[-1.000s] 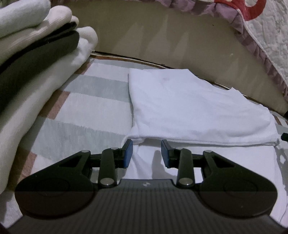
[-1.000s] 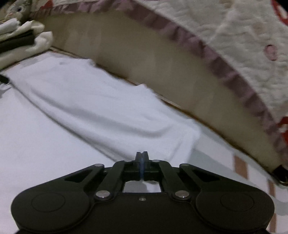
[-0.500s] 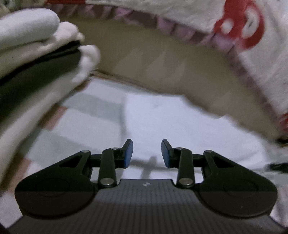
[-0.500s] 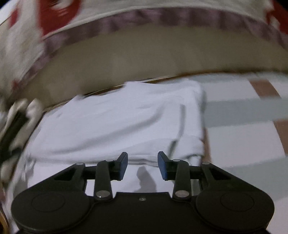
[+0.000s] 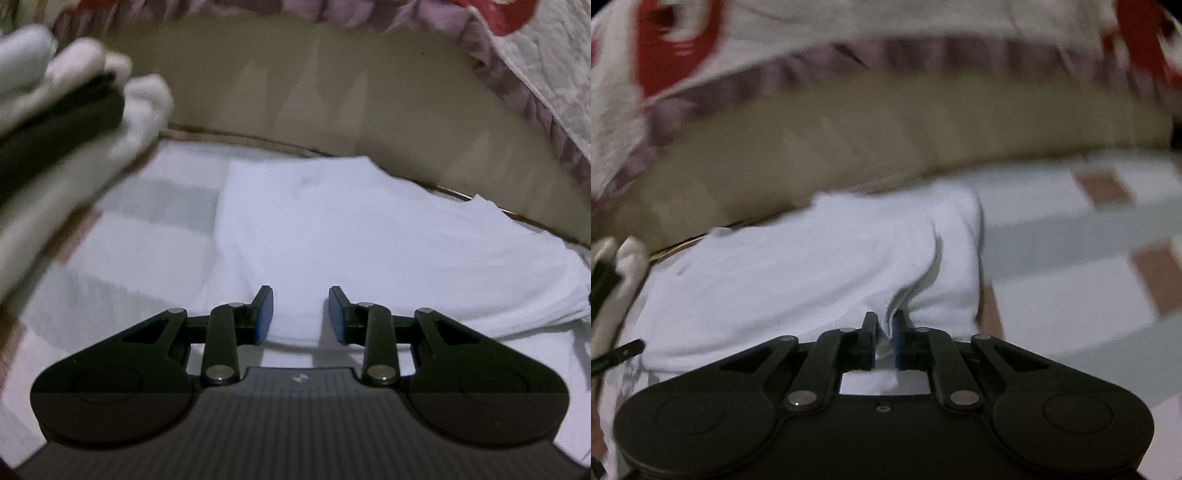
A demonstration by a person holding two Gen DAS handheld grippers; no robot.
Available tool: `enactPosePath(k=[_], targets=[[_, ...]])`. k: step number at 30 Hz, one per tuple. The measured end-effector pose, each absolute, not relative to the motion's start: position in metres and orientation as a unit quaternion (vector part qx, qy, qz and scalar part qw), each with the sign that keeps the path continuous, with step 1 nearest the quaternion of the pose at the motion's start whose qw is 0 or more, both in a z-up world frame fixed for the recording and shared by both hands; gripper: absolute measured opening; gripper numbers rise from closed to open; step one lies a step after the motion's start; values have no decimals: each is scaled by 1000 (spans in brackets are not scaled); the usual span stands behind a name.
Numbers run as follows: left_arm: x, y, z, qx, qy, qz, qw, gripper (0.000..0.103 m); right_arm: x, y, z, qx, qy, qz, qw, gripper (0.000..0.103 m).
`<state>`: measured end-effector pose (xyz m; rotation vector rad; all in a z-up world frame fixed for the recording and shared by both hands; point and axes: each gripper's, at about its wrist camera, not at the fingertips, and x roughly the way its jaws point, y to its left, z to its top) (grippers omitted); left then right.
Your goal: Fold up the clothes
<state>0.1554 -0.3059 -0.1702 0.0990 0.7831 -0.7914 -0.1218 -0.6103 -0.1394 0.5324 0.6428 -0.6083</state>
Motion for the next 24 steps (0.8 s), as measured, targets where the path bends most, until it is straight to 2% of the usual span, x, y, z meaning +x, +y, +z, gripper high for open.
enactPosePath(k=[2,6,9,12,16,17,19,24], targets=[[157,-305,-171,56,370,-381,845,31,-125,-605,-131,245,320,-288,869,10],[159,-311,-175,73,382,-381,839,33,-116,-603,-150,216,391,-297,844,7],[155,-314,-175,94,376,-382,839,33,-107,-598,-157,176,414,-310,837,8],[155,-313,-175,97,377,-382,838,33,-103,-591,-153,144,420,-336,831,16],[157,-312,-176,89,383,-380,837,33,-100,-577,-140,77,387,-317,862,28],[156,-312,-176,90,383,-380,837,34,-99,-574,-137,60,379,-312,869,37],[155,-314,-176,93,381,-379,838,34,-98,-567,-130,27,361,-302,882,47],[157,-311,-175,88,387,-381,835,34,-76,-588,-158,38,392,-263,881,47]])
